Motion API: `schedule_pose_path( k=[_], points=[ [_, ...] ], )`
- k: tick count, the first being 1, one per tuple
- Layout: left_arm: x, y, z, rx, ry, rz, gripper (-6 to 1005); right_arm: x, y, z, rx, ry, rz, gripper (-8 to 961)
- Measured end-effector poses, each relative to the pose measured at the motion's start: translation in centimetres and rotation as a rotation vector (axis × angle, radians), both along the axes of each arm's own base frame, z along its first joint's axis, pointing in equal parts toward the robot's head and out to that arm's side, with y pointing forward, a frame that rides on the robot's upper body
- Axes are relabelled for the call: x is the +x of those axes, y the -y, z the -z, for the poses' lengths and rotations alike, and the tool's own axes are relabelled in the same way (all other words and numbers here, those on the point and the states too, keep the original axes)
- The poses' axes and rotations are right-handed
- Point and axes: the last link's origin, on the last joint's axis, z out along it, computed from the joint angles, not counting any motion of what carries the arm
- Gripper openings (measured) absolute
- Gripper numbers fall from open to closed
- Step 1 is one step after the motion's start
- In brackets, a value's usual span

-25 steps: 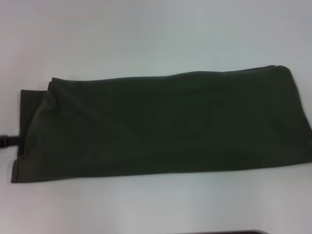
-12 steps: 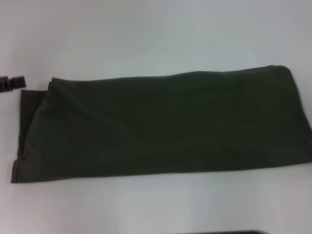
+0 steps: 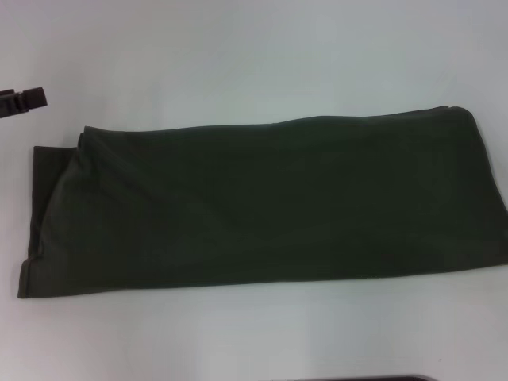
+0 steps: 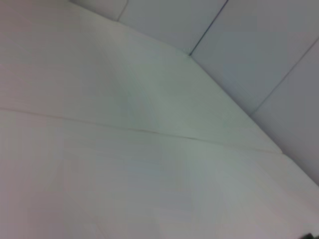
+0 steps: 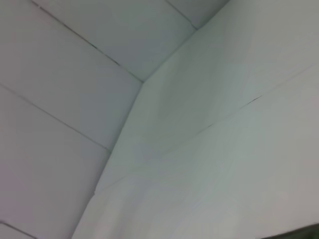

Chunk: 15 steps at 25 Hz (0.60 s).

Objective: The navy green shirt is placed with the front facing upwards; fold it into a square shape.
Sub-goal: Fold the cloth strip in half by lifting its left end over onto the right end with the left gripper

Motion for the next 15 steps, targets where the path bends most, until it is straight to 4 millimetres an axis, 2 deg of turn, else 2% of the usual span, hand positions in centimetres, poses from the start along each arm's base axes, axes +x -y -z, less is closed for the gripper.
schedule_pose_path(
  k=[7, 15],
  points=[
    [0.0, 0.0, 0.4, 0.05, 0.045, -0.023, 891, -1.9, -2.8, 1.3, -0.055, 0.033, -0.046, 919],
    [-0.1, 0.6, 1.2, -0.041, 0.04, -0.057, 890, -2.6, -4.0, 1.5, -0.065, 0.033, -0.037, 918]
  ],
)
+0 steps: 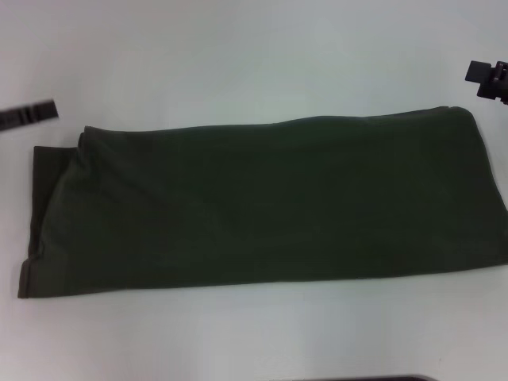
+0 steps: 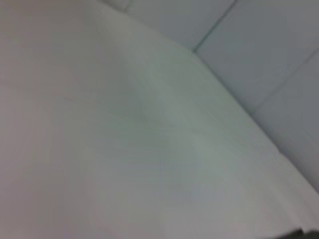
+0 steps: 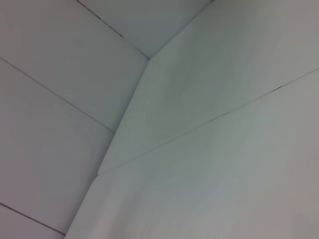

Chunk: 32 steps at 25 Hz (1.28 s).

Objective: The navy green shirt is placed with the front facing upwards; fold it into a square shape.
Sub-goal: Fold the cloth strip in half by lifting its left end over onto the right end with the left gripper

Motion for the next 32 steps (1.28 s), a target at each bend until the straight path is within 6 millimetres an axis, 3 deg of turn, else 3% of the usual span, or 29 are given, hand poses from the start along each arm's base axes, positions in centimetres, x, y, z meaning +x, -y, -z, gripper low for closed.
schedule_pose_path(
  k=[5, 18, 32],
  points=[
    [-0.3, 0.4, 0.8, -0.134, -0.065, -0.041, 890, 0.1, -0.2, 0.0, 0.017, -0.003, 0.015, 917],
    [-2.5, 0.0, 0.2, -0.135, -0.177, -0.166, 890, 0.2, -0.2, 0.0, 0.046, -0.026, 0.033, 916],
    [-2.1, -1.0, 1.7, -0.191, -0.201, -0.172, 889, 0.5, 0.0, -0.2, 0.055, -0.031, 0.042, 917]
  ],
)
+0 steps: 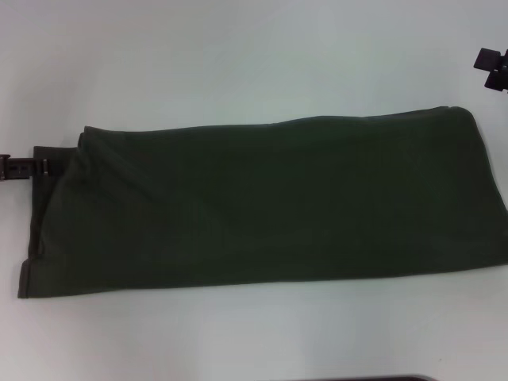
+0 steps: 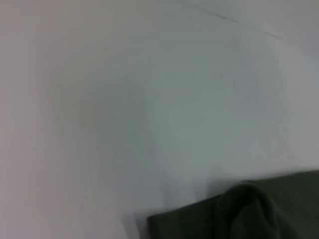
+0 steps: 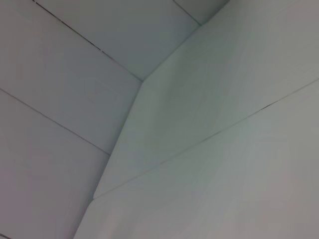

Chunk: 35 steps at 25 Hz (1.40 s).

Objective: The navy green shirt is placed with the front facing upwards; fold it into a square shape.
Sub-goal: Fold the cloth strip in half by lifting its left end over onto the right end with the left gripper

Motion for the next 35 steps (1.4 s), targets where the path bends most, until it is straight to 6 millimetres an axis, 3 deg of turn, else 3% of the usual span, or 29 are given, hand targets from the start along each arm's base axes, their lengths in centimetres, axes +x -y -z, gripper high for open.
schedule_pose_path(
  k=[23, 35],
  points=[
    [-0.46, 0.05, 0.65, -0.039, -0.032, -0.032, 888, 0.1, 0.08, -0.21, 0.004, -0.001, 0.002, 916],
    [0.37, 0.23, 1.0, -0.087, -0.005, -0.012, 887, 0.12, 0.12, -0.23, 0.005, -0.002, 0.003, 917]
  ],
)
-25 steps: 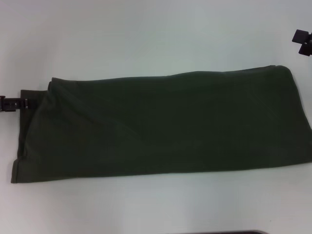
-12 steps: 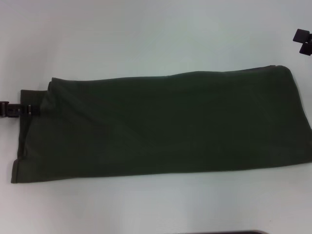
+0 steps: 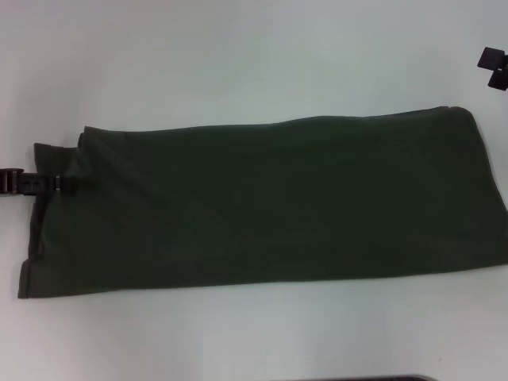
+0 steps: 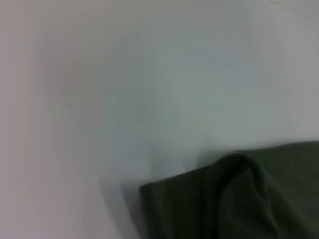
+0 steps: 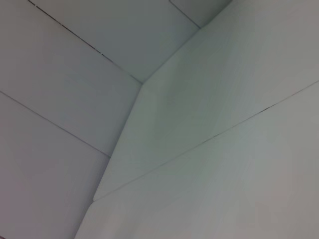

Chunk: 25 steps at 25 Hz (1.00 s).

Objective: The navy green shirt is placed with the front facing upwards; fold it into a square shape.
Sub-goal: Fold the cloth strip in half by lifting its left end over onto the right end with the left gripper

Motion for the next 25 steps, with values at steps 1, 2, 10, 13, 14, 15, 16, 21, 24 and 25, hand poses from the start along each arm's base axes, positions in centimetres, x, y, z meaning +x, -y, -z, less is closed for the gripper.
schedule_pose_path(
  k=[1, 2, 10, 13, 14, 15, 16, 21, 24, 25],
  points=[
    [0.1, 0.0, 0.0, -0.006, 0.005, 0.004, 887, 0.0, 0.0, 0.0, 0.001, 0.0, 0.0, 917],
    [0.3, 0.0, 0.0, -0.012, 0.009, 0.008, 887, 0.0, 0.0, -0.1, 0.001, 0.0, 0.001, 917],
    [1.3, 0.0, 0.1, -0.032, 0.047, 0.04, 887, 0.0, 0.0, -0.1, 0.002, 0.001, 0.0, 917],
    [1.7, -0.1, 0.2, -0.04, 0.054, 0.055, 887, 0.0, 0.0, 0.0, 0.002, 0.001, 0.0, 916],
    [1.8, -0.2, 0.3, -0.043, 0.055, 0.058, 887, 0.0, 0.0, 0.0, 0.002, 0.001, -0.001, 916],
    [1.8, -0.2, 0.3, -0.044, 0.054, 0.059, 887, 0.0, 0.0, 0.0, 0.002, 0.001, -0.001, 916],
    [1.8, -0.2, 0.3, -0.045, 0.053, 0.059, 886, 0.0, 0.0, 0.0, 0.002, 0.002, -0.002, 916],
    [1.3, -0.4, 0.0, -0.018, 0.025, 0.053, 886, 0.1, 0.1, 0.1, 0.002, 0.001, -0.001, 917],
    [0.8, -0.5, -0.6, 0.014, -0.003, 0.046, 886, 0.1, 0.1, 0.1, 0.002, 0.001, -0.001, 917],
    [0.6, -0.6, -0.8, 0.026, -0.012, 0.042, 886, 0.1, 0.2, 0.2, 0.002, 0.0, -0.001, 917]
  ],
)
